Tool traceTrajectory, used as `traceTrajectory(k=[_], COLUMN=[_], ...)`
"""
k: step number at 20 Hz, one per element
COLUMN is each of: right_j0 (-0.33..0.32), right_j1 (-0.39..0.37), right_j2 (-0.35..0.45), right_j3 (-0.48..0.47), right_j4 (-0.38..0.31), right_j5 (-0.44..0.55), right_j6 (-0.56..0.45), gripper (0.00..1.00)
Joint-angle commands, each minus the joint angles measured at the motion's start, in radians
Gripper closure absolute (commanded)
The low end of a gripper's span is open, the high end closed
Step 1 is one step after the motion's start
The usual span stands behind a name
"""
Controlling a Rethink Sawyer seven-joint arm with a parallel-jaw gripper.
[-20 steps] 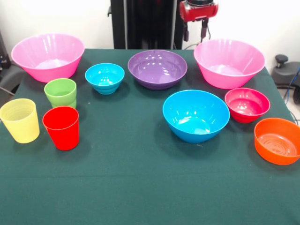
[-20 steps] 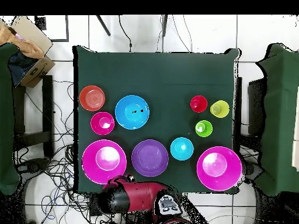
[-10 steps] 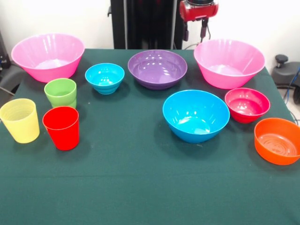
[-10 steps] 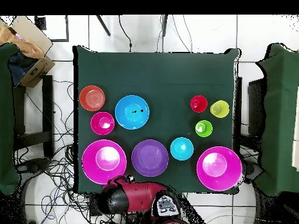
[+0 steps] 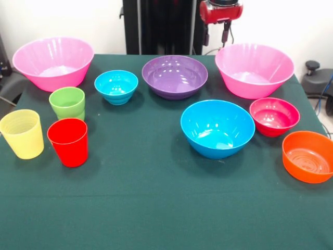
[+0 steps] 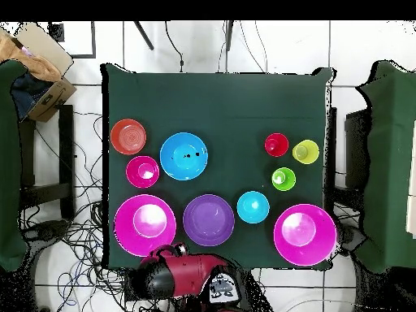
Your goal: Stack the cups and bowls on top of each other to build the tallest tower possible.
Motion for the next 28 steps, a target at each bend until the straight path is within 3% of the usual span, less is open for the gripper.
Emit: traceTrajectory(k=[1,8,11,14,28], right_j0=[0.033,0.008,0.029,0.054,0.045], right_j1=[0.060,0.080,0.119,0.154,0.267], right_j2=[0.013,0.031,0.007,-0.023,-0.045], right_j3=[-0.115,-0.098,-0.124,-0.144,-0.156], right_j4=[-0.038,-0.064,-0.073,-0.099,-0.181], right_j5=[0.031,-0.062,-0.101,-0.188,-0.534], right_j6=[0.091,0.105,0.112,0.120,0.147], gripper=[0.00,0.00,0.00,0.00,0.00])
